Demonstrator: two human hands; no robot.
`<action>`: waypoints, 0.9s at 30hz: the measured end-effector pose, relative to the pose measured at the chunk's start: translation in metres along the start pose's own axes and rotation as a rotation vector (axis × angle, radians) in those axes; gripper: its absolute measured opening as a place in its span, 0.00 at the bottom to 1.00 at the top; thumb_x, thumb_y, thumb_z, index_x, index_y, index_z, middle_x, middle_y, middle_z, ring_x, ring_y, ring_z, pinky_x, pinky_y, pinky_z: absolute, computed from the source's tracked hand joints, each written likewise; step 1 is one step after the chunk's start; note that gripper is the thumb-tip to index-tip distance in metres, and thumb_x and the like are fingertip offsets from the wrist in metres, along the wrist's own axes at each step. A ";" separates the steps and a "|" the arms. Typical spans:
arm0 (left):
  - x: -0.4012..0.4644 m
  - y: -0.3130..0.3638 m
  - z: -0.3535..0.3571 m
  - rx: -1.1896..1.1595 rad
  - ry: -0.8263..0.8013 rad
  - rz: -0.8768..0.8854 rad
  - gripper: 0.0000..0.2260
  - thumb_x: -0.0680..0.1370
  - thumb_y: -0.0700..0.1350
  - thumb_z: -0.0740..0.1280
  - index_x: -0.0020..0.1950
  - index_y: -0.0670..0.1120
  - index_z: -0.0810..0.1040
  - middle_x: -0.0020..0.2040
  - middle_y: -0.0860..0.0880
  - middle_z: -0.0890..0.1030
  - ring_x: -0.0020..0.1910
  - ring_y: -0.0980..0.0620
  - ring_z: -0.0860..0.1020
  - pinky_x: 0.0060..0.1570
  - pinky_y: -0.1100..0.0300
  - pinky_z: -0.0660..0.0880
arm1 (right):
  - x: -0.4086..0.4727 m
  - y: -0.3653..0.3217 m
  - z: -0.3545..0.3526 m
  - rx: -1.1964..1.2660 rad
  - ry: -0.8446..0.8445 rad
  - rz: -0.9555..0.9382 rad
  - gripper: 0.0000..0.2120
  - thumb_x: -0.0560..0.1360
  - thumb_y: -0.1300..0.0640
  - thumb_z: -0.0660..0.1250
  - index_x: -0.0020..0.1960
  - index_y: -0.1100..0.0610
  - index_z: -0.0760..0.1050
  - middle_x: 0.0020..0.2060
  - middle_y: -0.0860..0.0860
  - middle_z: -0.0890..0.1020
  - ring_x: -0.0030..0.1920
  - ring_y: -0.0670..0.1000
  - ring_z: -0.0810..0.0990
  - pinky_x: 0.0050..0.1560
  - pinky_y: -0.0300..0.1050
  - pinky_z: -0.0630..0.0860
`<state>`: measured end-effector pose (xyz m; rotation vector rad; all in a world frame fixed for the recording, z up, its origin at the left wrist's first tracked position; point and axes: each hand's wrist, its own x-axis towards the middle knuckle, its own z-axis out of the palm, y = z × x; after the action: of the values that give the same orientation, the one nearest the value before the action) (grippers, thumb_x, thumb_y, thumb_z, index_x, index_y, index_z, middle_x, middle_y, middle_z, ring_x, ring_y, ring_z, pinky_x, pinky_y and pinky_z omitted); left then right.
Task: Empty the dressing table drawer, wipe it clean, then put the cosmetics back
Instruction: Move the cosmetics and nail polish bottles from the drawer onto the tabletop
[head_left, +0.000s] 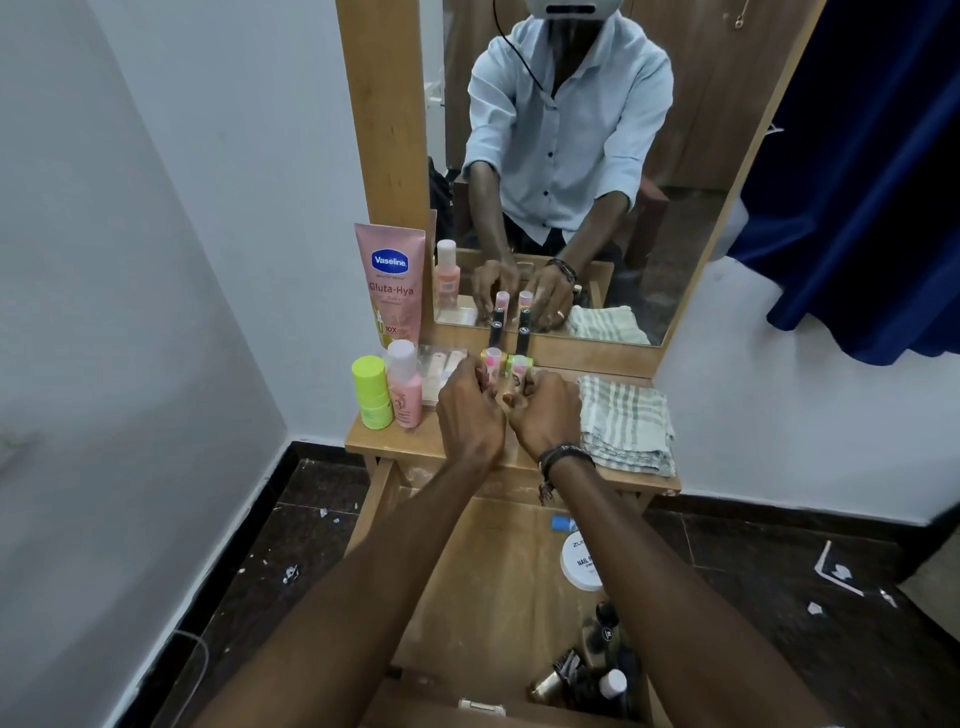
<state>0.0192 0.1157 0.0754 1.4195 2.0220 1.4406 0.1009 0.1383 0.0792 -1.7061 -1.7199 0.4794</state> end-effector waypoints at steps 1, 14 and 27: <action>0.001 0.000 0.001 -0.011 -0.001 -0.001 0.14 0.75 0.31 0.67 0.58 0.43 0.76 0.51 0.45 0.83 0.50 0.48 0.81 0.50 0.50 0.79 | 0.001 -0.002 0.001 0.027 0.000 0.002 0.08 0.69 0.53 0.75 0.40 0.57 0.81 0.36 0.53 0.84 0.39 0.53 0.82 0.37 0.47 0.79; 0.004 -0.001 0.005 -0.014 0.051 -0.069 0.13 0.78 0.36 0.66 0.62 0.43 0.76 0.53 0.44 0.84 0.50 0.46 0.81 0.48 0.51 0.78 | 0.009 -0.007 0.013 -0.007 0.024 -0.018 0.08 0.69 0.51 0.75 0.45 0.53 0.84 0.39 0.52 0.86 0.41 0.53 0.83 0.40 0.48 0.81; 0.003 -0.004 0.007 0.070 0.011 -0.072 0.09 0.79 0.36 0.64 0.59 0.41 0.77 0.50 0.43 0.84 0.44 0.48 0.78 0.41 0.58 0.71 | 0.011 -0.008 0.012 -0.061 0.015 -0.002 0.05 0.74 0.56 0.70 0.45 0.57 0.83 0.40 0.57 0.84 0.42 0.59 0.81 0.36 0.43 0.69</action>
<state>0.0204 0.1226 0.0693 1.3541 2.1264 1.3637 0.0876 0.1509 0.0786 -1.7460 -1.7414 0.4160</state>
